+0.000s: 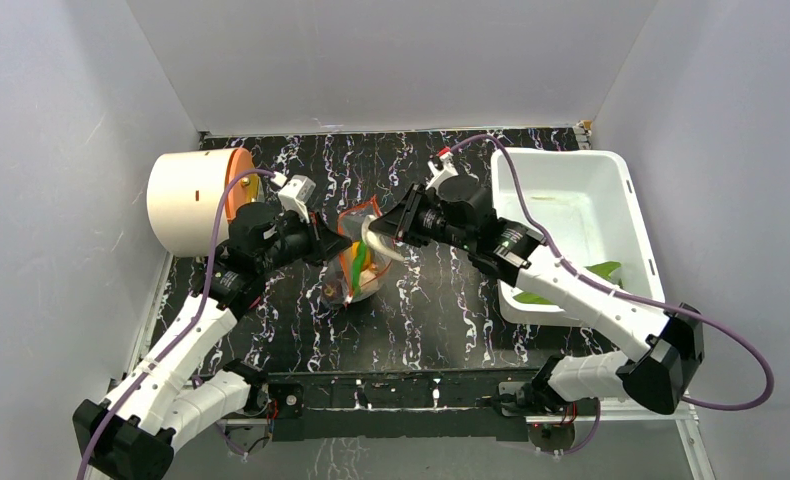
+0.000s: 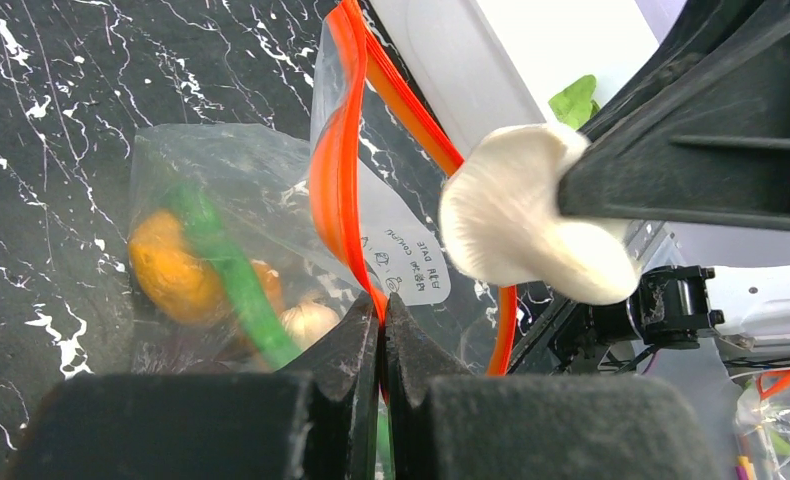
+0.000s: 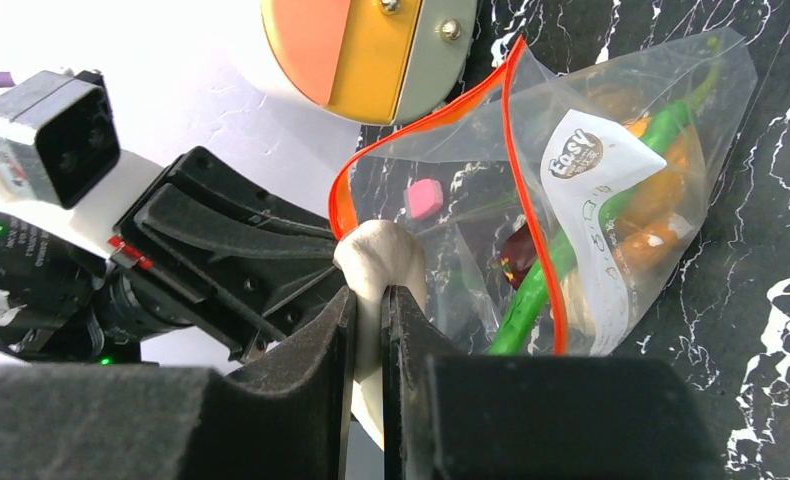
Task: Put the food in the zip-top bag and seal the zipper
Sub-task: Place the fake vegetable in the zipper food storage bag.
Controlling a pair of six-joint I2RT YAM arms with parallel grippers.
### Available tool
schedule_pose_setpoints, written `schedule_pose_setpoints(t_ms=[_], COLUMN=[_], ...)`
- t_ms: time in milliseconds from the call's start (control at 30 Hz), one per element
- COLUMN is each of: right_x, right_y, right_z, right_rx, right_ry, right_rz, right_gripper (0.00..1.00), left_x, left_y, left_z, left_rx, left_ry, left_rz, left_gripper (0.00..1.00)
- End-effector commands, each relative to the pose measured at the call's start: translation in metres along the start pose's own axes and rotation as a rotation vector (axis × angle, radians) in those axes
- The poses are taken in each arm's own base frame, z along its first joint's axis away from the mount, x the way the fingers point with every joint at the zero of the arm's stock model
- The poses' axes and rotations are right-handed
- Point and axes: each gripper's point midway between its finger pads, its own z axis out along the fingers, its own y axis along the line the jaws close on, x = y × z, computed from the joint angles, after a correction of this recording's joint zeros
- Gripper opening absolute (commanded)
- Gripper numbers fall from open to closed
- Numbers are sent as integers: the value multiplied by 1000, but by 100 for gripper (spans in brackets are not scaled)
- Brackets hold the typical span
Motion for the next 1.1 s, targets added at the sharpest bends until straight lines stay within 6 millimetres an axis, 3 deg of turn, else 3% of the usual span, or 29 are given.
schedule_pose_setpoints(t_ms=[0, 200, 433, 733, 1067], right_x=[-15, -11, 10, 6, 2], right_y=[21, 14, -2, -19, -24], right_z=[7, 21, 36, 56, 68], right_rx=[-35, 14, 88, 219, 267], right_ry=[-81, -101, -95, -134, -180], right_rz=[23, 28, 30, 4, 18], right_gripper=[6, 10, 12, 15, 20], left_x=[-7, -7, -8, -6, -1], left_y=[-14, -18, -22, -24, -23], left_z=[-5, -10, -12, -12, -14], left_rx=[52, 60, 80, 94, 93], left_ry=[-26, -29, -33, -31, -14], left_rz=[7, -3, -7, -12, -5], left_gripper=[0, 0, 0, 0, 0])
